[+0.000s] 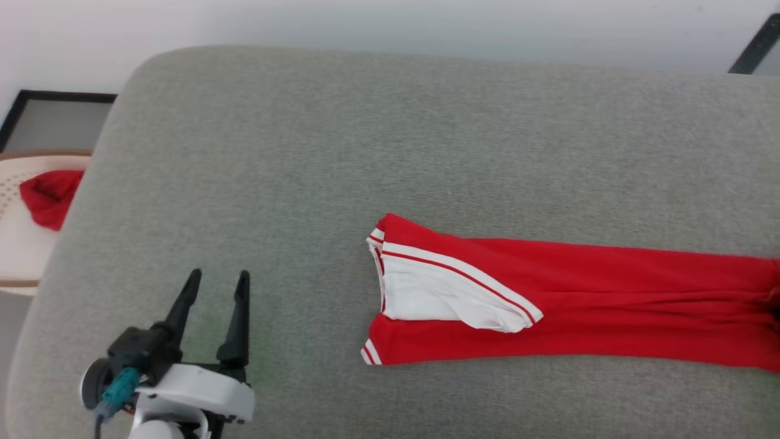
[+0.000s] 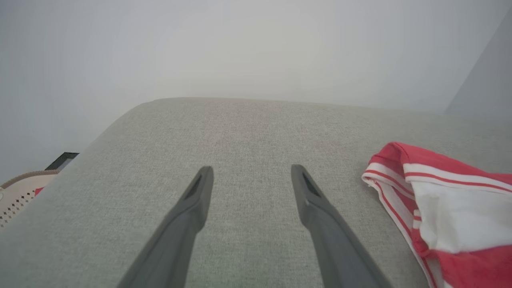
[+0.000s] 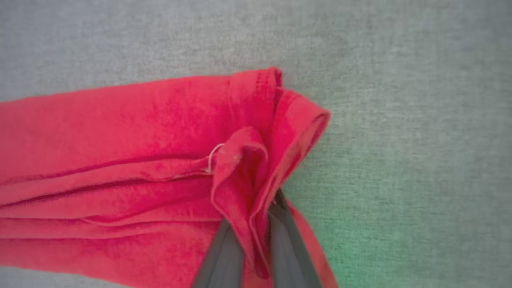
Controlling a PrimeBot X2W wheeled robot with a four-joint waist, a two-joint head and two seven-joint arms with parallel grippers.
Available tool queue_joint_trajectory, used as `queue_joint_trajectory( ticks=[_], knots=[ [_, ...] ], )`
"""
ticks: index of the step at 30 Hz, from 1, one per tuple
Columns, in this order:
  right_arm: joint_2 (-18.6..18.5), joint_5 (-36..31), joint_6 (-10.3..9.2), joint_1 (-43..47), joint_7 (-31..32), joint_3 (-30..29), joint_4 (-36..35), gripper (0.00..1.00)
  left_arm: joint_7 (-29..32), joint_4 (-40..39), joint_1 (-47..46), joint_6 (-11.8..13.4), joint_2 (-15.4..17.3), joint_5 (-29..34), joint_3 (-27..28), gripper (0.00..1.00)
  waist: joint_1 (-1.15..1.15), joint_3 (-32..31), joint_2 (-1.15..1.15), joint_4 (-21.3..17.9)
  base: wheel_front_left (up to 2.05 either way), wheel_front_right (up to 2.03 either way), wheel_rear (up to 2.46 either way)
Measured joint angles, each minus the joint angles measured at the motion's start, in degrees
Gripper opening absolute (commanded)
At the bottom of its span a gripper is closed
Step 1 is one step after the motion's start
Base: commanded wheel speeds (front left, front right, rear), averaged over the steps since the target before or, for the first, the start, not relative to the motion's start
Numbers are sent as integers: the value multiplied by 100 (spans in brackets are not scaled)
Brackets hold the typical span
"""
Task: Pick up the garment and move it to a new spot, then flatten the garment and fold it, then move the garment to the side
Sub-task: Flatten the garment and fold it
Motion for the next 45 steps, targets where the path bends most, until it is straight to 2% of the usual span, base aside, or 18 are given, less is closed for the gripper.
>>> queue_joint_trajectory(
  ticks=[3, 15, 21, 25, 28, 37, 40, 45],
  knots=[
    [-68, -21, 0, -13, -323, -234, 102, 0, 0, -23, 69, -16, -25, -34, 148, 100, 0, 18, 0, -133, 0, 0, 0],
    [-984, -495, -8, 153, -1481, -1648, 642, 0, 0, -221, 207, -49, -59, 2, 499, 100, 0, 110, 0, -570, 0, 0, 0],
    [-829, -412, -8, 241, -1521, -1834, 458, 0, 0, -249, 236, -49, -58, 116, 523, 100, 0, 65, 0, -662, 0, 0, 0],
    [-624, -370, -9, 431, -1404, -1569, 27, 0, 0, -272, 264, -57, -59, 192, 467, 100, 0, -24, 0, -692, 0, 0, 0],
    [-526, -292, -9, 661, -1235, -1230, -565, 0, 0, -343, 268, -58, -70, 203, 474, 100, 0, -99, 0, -688, 0, 0, 0],
    [-62, 26, -9, 1089, -533, -170, -2730, 0, 0, -456, 398, -58, -73, 175, 310, 100, 0, -260, 0, -621, 0, 0, 0],
    [101, 104, -9, 1082, -409, 160, -3142, 0, 0, -464, 412, -58, -70, 158, 258, 100, 0, -276, 0, -570, 0, 0, 0],
    [257, 45, -9, 1020, -359, 713, -3362, 0, 0, -444, 406, -58, -75, 135, 202, 100, 0, -291, 0, -436, 0, 0, 0]
  ],
)
